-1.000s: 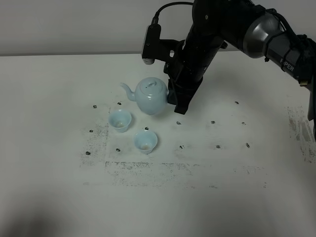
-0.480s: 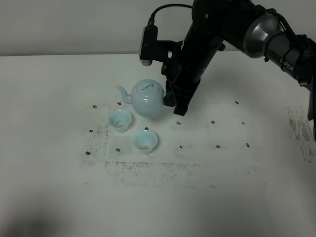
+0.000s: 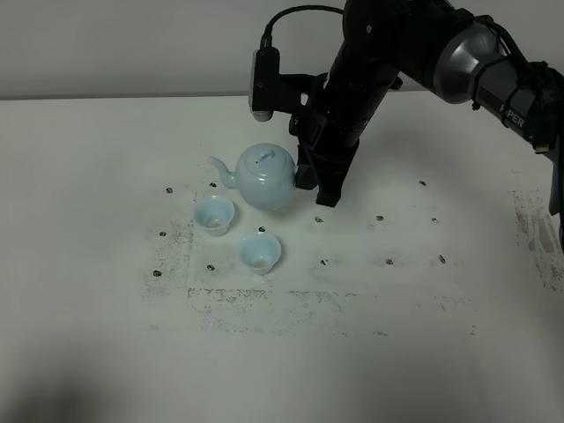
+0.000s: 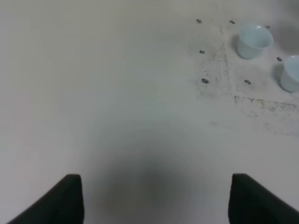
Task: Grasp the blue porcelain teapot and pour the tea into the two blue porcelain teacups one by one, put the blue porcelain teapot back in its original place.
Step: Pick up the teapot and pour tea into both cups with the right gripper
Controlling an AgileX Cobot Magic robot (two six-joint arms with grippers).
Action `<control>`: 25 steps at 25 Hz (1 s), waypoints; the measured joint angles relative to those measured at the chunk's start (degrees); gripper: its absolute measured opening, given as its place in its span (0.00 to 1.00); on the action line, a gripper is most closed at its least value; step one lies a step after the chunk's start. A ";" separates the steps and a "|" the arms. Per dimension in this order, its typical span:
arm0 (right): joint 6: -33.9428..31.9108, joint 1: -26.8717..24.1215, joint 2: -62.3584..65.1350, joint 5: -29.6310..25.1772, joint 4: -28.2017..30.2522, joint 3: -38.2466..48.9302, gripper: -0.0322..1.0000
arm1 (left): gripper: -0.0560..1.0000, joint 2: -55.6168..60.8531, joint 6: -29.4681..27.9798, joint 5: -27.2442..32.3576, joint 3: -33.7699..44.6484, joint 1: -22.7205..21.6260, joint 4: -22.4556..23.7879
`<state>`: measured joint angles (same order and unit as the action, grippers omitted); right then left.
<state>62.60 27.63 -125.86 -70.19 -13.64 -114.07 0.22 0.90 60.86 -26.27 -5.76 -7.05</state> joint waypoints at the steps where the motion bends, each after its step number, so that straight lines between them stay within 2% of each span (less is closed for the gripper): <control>1: 1.08 0.00 0.00 0.00 0.00 0.00 0.07 | 0.64 0.00 0.00 0.00 0.00 0.00 0.00; 14: 12.80 0.00 0.00 0.00 0.94 0.00 0.07 | 0.64 0.00 0.00 0.00 0.00 0.00 0.00; 22: 12.33 0.00 0.00 0.08 1.38 0.00 0.07 | 0.64 0.00 0.00 0.00 0.00 0.00 0.00; 25: 12.38 0.00 0.00 2.40 2.57 0.00 0.07 | 0.64 0.00 0.00 0.00 0.00 0.00 0.00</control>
<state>74.98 27.63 -125.86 -67.79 -11.07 -114.07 0.22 0.90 60.86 -26.27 -5.76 -7.05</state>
